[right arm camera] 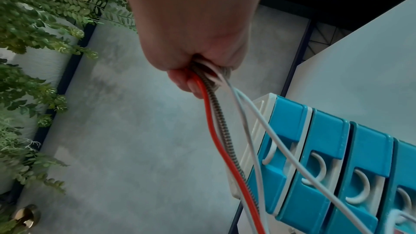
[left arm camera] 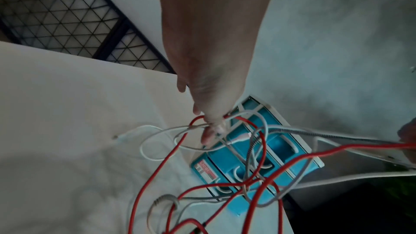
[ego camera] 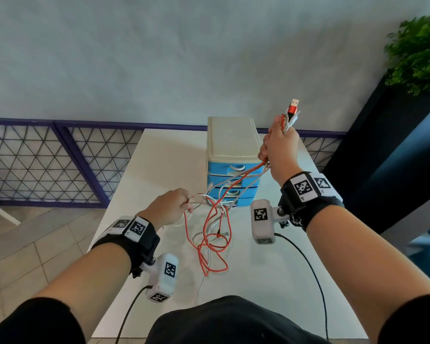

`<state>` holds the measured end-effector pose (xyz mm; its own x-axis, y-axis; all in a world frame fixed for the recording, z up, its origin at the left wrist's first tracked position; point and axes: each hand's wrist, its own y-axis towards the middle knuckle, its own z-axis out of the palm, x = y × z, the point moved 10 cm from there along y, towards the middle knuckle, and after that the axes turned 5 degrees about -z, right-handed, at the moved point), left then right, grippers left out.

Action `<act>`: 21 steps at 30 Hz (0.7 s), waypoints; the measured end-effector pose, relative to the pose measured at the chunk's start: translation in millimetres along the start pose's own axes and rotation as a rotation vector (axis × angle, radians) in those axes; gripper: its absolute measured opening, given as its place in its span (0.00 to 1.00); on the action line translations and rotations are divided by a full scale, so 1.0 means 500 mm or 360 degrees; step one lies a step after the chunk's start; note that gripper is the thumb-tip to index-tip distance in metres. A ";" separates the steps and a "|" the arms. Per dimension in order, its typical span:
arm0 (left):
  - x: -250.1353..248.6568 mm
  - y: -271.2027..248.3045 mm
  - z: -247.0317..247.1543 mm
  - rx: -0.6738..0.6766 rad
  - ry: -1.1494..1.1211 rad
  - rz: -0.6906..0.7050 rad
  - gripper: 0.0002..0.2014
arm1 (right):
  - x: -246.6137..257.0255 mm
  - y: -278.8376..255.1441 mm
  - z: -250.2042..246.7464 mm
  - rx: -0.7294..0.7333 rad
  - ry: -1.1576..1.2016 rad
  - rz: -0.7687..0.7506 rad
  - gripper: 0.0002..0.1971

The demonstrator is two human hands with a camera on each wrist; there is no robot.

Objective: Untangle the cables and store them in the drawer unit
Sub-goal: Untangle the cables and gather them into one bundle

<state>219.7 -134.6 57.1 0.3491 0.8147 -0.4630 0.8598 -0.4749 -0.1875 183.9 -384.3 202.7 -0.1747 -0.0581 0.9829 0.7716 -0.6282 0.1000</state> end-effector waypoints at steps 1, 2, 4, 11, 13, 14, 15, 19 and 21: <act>-0.002 0.002 0.001 -0.0021 0.0108 -0.0023 0.13 | 0.000 0.000 0.002 0.0003 -0.0009 -0.0003 0.19; -0.002 0.002 0.004 -0.0027 0.0188 -0.0052 0.12 | 0.000 -0.002 0.004 0.0007 -0.0015 -0.0005 0.19; -0.003 0.000 0.002 -0.0041 0.0199 -0.0086 0.11 | -0.002 -0.004 0.007 0.0023 -0.0010 -0.0007 0.18; -0.073 -0.033 -0.098 -0.0689 -0.0191 0.0517 0.11 | -0.003 -0.002 0.005 0.0034 -0.0007 -0.0034 0.17; -0.089 -0.048 -0.119 -0.0808 -0.0108 0.0641 0.07 | -0.002 0.003 0.000 0.0008 -0.0034 -0.0053 0.17; -0.085 -0.047 -0.123 -0.0768 -0.0119 0.0618 0.04 | -0.002 0.006 -0.005 -0.0016 -0.0031 -0.0053 0.17; -0.071 -0.039 -0.122 -0.0677 -0.0140 0.0549 0.02 | -0.001 0.009 -0.010 -0.0047 -0.0011 -0.0052 0.18; -0.011 -0.030 -0.052 -0.0303 0.0502 0.0511 0.11 | 0.020 0.028 -0.033 -0.0146 0.0088 -0.0095 0.18; 0.013 -0.033 -0.013 -0.0161 0.0694 0.0545 0.11 | 0.027 0.034 -0.039 -0.0169 0.0098 -0.0106 0.18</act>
<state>210.1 -119.2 63.0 0.7176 0.6921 -0.0777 0.6944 -0.7195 0.0042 182.7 -411.2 214.8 -0.2629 -0.0591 0.9630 0.6885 -0.7107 0.1443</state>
